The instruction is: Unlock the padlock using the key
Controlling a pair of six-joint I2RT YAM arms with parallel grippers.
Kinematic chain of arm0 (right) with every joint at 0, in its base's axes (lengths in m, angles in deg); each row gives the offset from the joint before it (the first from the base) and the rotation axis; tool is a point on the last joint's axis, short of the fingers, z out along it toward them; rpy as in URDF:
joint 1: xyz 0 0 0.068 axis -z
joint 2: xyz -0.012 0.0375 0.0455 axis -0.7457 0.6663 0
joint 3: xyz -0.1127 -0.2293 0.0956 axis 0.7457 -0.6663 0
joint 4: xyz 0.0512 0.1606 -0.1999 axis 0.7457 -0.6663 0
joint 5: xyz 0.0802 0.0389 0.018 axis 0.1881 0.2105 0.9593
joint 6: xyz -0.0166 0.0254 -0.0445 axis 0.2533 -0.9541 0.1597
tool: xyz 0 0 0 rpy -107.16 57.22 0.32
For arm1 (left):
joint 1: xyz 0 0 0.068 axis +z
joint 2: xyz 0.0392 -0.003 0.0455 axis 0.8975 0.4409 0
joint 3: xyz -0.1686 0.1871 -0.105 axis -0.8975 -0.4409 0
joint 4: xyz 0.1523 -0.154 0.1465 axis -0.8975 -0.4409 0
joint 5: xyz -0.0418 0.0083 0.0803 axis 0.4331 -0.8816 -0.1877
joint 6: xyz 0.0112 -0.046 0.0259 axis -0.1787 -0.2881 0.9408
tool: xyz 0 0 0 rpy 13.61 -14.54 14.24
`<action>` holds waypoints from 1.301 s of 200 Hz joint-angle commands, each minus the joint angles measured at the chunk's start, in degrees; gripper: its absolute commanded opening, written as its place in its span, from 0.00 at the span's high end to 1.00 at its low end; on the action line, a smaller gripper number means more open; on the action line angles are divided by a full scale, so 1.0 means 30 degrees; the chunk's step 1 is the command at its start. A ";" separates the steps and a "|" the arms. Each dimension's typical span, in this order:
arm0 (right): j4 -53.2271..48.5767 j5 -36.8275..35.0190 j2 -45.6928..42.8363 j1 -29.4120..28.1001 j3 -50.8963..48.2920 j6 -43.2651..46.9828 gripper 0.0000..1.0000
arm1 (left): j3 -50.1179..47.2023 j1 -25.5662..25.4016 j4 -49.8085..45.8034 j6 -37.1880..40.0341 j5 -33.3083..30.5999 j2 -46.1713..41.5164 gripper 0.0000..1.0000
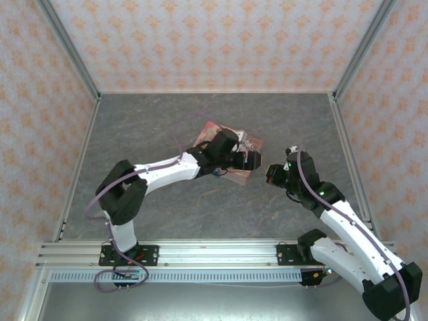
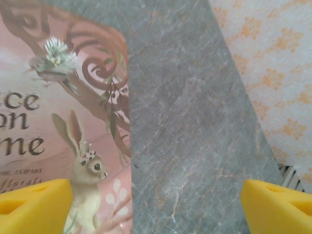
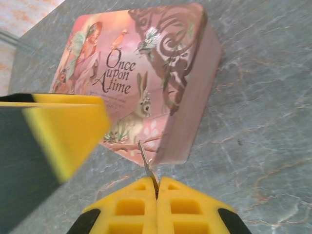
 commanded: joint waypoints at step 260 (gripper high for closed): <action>0.4560 0.3293 1.0385 0.0055 0.1704 0.2408 1.00 | -1.0795 0.3930 0.8224 0.4821 0.0768 -0.2523 0.42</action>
